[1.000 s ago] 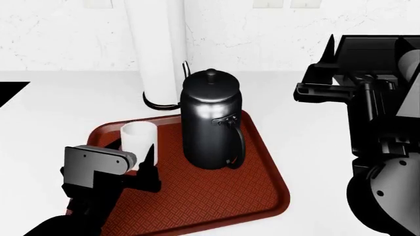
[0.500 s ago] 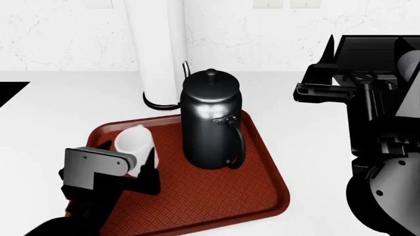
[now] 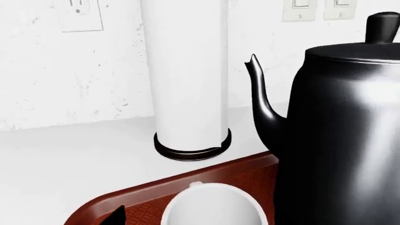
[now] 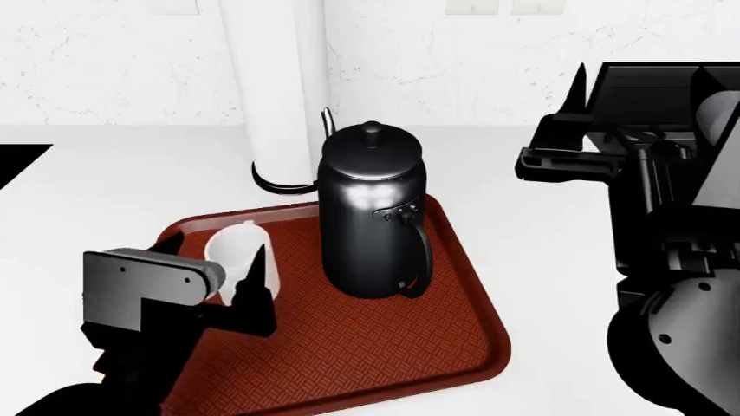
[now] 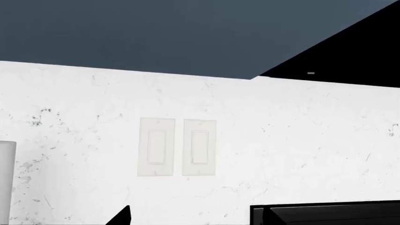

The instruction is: Pick the kettle from the counter and place it on the tray. Then pick the mug from the cabinet and place it on the tray. Then close the cabinet doors.

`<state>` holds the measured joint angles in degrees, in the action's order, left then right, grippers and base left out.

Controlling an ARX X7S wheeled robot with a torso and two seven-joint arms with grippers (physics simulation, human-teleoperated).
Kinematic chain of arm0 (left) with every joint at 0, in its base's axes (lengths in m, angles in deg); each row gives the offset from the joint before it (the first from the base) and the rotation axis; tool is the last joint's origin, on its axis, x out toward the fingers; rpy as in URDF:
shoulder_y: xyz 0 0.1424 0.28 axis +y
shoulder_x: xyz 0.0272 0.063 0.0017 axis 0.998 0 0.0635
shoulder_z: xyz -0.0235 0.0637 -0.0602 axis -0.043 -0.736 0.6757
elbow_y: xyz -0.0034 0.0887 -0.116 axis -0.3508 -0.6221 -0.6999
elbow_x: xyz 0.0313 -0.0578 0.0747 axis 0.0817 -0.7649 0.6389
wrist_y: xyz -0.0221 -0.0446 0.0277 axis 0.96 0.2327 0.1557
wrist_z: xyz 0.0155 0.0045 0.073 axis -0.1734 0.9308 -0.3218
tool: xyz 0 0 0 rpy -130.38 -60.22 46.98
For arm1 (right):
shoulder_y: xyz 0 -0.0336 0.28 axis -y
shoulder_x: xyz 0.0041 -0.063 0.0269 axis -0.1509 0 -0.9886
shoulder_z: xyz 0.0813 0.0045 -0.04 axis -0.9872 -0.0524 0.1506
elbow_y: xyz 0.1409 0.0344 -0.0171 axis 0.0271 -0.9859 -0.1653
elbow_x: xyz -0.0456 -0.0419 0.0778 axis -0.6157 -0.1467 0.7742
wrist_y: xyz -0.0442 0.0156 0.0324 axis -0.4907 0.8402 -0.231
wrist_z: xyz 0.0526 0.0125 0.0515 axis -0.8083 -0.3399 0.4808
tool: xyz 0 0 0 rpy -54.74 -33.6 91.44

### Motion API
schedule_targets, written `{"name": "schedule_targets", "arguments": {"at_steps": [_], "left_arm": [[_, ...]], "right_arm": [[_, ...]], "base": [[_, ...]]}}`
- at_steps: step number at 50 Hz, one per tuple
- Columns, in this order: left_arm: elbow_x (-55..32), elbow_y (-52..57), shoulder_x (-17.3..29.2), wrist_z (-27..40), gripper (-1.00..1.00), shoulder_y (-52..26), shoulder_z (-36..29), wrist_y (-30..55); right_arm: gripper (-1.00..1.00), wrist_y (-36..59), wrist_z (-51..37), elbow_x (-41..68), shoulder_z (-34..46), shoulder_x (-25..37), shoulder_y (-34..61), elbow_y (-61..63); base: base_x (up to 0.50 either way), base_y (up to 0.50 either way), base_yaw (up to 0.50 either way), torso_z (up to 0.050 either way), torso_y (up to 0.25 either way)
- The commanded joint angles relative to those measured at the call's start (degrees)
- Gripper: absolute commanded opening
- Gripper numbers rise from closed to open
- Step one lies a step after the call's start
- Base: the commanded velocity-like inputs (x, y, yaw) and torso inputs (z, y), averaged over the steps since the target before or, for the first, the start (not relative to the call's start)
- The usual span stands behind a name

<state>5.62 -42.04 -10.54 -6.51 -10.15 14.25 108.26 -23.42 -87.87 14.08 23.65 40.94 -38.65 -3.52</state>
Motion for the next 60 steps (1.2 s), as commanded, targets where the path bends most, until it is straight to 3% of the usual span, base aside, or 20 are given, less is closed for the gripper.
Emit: {"name": "schedule_targets", "arguments": {"at_steps": [1, 15, 33, 40, 48, 60], "left_arm": [[-2.65, 3.02, 0.6, 1.58, 1.0, -1.04, 1.24, 1.32], [-13.64, 9.81, 4.34, 10.62, 1.0, -8.34, 6.77, 7.6], [-29.31, 6.75, 10.52, 22.88, 1.0, -28.34, 9.51, 16.28], [-32.33, 4.61, 11.69, 24.9, 1.0, -33.56, 8.86, 18.11], [-28.64, 1.2, 9.8, 23.65, 1.0, -38.16, 5.52, 19.03], [-31.7, 2.1, 12.28, 25.16, 1.0, -38.13, 7.59, 19.29]], "right_arm": [[1.0, -0.15, -0.02, -0.09, 0.21, 0.0, -0.1, -0.09], [1.0, 0.07, 0.02, -0.02, 0.49, 0.29, 0.16, -0.06], [1.0, 1.85, 0.49, 2.27, -0.17, 3.0, 0.14, 0.77], [1.0, 3.14, -0.02, 4.95, -1.42, 4.31, 0.96, 1.76], [1.0, 5.65, -1.66, 10.3, -3.71, 6.54, 3.27, 3.76], [1.0, 8.56, -5.37, 21.28, -8.3, 11.78, 6.39, 7.09]], "base": [[0.0, 0.0, 0.0, 0.0, 0.0], [0.0, 0.0, 0.0, 0.0, 0.0], [0.0, 0.0, 0.0, 0.0, 0.0], [0.0, 0.0, 0.0, 0.0, 0.0], [0.0, 0.0, 0.0, 0.0, 0.0], [0.0, 0.0, 0.0, 0.0, 0.0]]}}
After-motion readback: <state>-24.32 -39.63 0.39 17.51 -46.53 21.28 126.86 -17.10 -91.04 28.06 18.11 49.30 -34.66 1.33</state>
